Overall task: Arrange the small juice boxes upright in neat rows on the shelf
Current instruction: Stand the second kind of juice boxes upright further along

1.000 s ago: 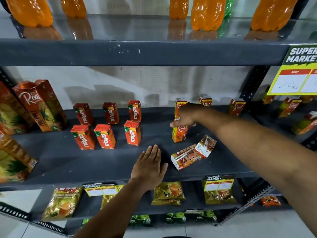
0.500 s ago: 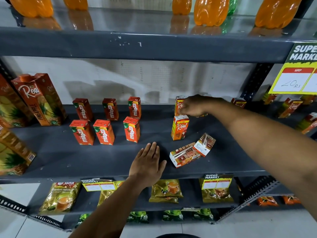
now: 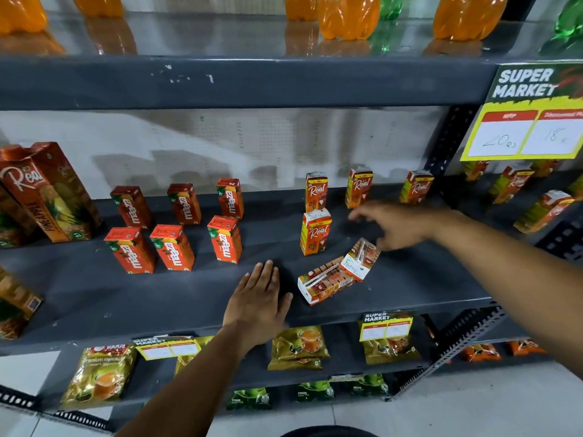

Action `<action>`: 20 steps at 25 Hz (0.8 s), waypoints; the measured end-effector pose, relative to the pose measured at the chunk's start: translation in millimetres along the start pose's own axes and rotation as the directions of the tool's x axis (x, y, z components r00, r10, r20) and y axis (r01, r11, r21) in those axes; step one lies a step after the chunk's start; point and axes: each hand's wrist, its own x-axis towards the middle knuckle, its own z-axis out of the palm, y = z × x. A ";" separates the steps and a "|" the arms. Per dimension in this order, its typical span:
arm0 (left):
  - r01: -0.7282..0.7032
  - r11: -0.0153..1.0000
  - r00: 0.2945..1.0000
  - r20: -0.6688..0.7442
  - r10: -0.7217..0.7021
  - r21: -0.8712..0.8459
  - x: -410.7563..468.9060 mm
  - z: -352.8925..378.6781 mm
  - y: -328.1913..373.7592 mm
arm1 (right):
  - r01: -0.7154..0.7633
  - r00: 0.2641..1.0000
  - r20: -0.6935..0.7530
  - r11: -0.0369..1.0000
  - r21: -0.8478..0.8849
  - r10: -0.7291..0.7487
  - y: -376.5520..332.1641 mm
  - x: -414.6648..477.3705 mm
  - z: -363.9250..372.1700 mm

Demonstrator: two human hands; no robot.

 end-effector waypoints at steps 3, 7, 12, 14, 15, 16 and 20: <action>0.009 1.000 1.000 0.006 -0.009 -0.001 -0.2 0.5 -0.3 | 0.101 0.991 0.107 0.969 -0.225 -0.078 -8.7 -5.6 18.5; 0.013 1.000 1.000 -0.014 -0.013 -0.005 -0.5 0.3 1.4 | 0.084 0.994 -0.066 0.989 -0.121 -0.092 -4.7 -2.2 34.0; 0.003 1.000 0.999 -0.048 -0.004 -0.009 -1.0 2.3 1.3 | -0.240 0.726 -0.491 0.848 0.473 0.480 8.3 19.5 64.2; 0.003 1.000 0.999 -0.052 -0.003 -0.012 -1.3 2.2 1.1 | -0.263 0.598 -0.495 0.738 0.622 0.630 3.6 28.5 76.6; 0.003 1.000 0.999 -0.053 -0.004 -0.016 -1.3 2.3 1.0 | -0.266 0.562 -0.476 0.692 0.671 0.677 1.2 32.4 80.2; 0.002 1.000 0.999 -0.054 -0.004 -0.023 -1.0 2.3 0.9 | -0.275 0.539 -0.458 0.662 0.698 0.707 -0.7 35.4 81.6; 0.001 1.000 0.998 -0.062 -0.003 -0.026 -1.3 3.2 0.8 | -0.320 0.541 -0.407 0.627 0.710 0.736 -2.4 43.8 77.8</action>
